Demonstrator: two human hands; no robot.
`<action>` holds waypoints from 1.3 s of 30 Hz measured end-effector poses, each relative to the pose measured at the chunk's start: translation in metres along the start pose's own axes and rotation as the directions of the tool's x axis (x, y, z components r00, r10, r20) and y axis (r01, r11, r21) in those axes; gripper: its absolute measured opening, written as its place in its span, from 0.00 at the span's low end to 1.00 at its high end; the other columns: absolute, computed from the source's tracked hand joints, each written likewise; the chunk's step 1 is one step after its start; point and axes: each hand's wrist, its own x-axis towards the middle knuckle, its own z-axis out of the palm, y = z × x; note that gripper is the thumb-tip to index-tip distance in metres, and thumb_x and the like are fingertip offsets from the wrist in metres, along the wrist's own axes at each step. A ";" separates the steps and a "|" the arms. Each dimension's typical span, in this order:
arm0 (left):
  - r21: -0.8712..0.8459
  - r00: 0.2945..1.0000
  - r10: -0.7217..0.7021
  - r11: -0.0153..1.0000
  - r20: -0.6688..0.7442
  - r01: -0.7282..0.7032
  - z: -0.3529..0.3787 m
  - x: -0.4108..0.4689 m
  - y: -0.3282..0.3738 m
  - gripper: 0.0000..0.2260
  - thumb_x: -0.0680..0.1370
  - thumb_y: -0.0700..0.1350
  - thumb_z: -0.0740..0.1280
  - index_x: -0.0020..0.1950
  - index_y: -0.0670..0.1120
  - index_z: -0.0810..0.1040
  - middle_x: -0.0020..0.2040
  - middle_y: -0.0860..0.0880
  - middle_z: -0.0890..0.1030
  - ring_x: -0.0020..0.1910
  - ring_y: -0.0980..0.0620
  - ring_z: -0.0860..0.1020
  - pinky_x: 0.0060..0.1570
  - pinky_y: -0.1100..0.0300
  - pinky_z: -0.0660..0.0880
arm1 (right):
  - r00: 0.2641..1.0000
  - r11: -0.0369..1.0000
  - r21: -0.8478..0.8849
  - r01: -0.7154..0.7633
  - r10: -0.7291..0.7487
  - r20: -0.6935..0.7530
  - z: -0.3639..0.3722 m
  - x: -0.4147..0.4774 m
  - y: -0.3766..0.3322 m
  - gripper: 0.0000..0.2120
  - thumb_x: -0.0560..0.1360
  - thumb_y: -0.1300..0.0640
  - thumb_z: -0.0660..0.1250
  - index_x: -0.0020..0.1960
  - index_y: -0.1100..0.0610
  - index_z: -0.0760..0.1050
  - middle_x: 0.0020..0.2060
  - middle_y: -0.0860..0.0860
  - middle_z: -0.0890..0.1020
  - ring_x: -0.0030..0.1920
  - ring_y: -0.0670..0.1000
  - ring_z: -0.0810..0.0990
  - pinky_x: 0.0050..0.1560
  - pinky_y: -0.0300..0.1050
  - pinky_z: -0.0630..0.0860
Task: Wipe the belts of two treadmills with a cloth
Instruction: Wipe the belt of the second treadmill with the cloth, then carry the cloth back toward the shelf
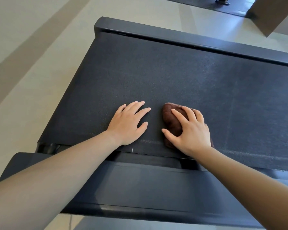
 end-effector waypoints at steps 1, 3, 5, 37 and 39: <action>-0.001 1.000 0.002 1.000 0.007 -0.002 -0.001 0.000 0.000 0.23 0.78 0.54 0.58 0.73 0.54 0.63 0.76 0.52 0.59 0.75 0.51 0.55 0.71 0.53 0.49 | 1.000 1.000 0.003 -0.010 0.010 -0.006 0.001 0.006 -0.002 0.36 0.67 0.27 0.55 0.71 0.42 0.65 0.71 0.46 0.63 0.72 0.56 0.56 0.60 0.60 0.69; -0.003 1.000 0.000 1.000 0.027 0.000 -0.003 0.001 -0.001 0.23 0.79 0.54 0.57 0.74 0.53 0.62 0.76 0.51 0.59 0.75 0.51 0.55 0.72 0.53 0.49 | 0.999 0.999 0.027 -0.028 0.029 -0.033 0.004 0.014 -0.004 0.33 0.68 0.29 0.56 0.69 0.43 0.67 0.69 0.47 0.66 0.70 0.56 0.59 0.59 0.59 0.70; 0.001 0.999 -0.018 1.000 0.045 0.018 -0.007 0.000 -0.004 0.23 0.79 0.54 0.56 0.74 0.52 0.61 0.76 0.50 0.58 0.75 0.50 0.55 0.72 0.52 0.50 | 0.997 0.998 0.056 -0.038 0.042 -0.064 0.005 0.020 -0.006 0.29 0.70 0.32 0.59 0.67 0.44 0.70 0.66 0.47 0.69 0.67 0.57 0.62 0.56 0.58 0.71; 0.092 0.687 -0.724 0.681 -0.067 0.726 -0.306 -0.301 -0.155 0.24 0.79 0.58 0.51 0.74 0.51 0.60 0.75 0.47 0.62 0.73 0.48 0.58 0.69 0.42 0.52 | 0.810 0.787 0.374 0.490 -0.569 0.138 -0.128 -0.014 -0.407 0.19 0.75 0.43 0.58 0.65 0.46 0.70 0.60 0.48 0.72 0.58 0.54 0.67 0.49 0.50 0.71; 0.057 0.629 -0.775 0.626 -0.057 0.777 -0.338 -0.329 -0.147 0.24 0.80 0.58 0.51 0.74 0.51 0.60 0.75 0.47 0.61 0.73 0.48 0.58 0.69 0.42 0.52 | 0.776 0.776 0.374 0.508 -0.601 0.193 -0.158 -0.029 -0.434 0.20 0.76 0.43 0.58 0.66 0.46 0.70 0.60 0.48 0.71 0.58 0.53 0.66 0.48 0.48 0.70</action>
